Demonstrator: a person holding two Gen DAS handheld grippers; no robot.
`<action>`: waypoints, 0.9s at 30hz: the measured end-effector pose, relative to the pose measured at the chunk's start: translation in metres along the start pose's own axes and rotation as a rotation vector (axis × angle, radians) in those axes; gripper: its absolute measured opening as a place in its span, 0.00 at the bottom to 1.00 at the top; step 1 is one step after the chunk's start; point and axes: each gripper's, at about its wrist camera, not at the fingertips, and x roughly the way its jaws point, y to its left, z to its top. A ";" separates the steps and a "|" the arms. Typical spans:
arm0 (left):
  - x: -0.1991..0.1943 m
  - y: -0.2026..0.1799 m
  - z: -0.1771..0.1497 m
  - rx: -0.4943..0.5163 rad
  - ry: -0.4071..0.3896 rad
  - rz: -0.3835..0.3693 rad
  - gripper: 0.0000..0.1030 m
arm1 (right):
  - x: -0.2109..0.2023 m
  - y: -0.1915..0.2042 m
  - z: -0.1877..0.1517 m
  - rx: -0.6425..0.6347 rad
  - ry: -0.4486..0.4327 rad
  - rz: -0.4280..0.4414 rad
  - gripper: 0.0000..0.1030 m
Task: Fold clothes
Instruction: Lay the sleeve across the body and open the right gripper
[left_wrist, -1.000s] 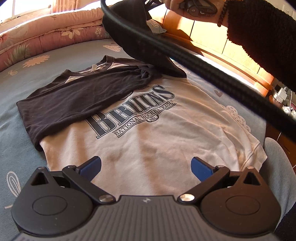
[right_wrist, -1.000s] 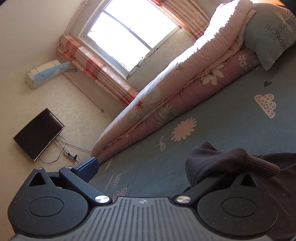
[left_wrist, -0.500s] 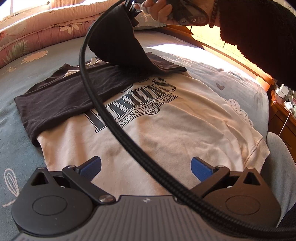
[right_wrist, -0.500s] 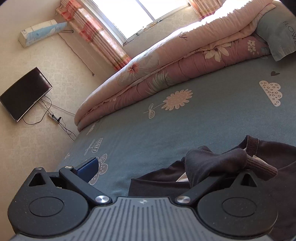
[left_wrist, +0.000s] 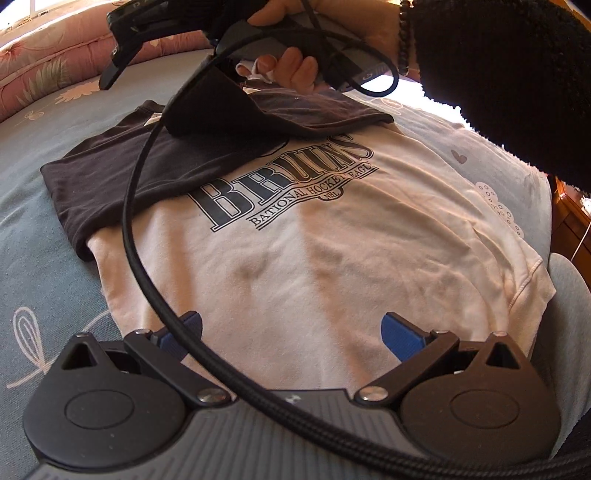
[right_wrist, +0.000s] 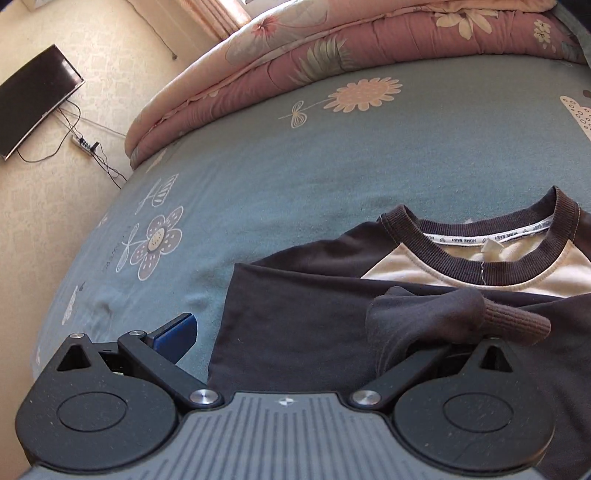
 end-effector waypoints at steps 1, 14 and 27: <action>0.000 0.000 0.000 0.000 0.001 0.001 0.99 | 0.006 0.007 -0.004 -0.042 0.025 -0.025 1.00; 0.001 0.004 0.000 -0.001 0.005 -0.003 0.99 | 0.069 0.096 -0.059 -0.668 0.247 -0.419 1.00; -0.003 -0.001 0.000 -0.001 -0.008 -0.019 0.99 | 0.077 0.135 -0.089 -1.053 0.203 -0.686 1.00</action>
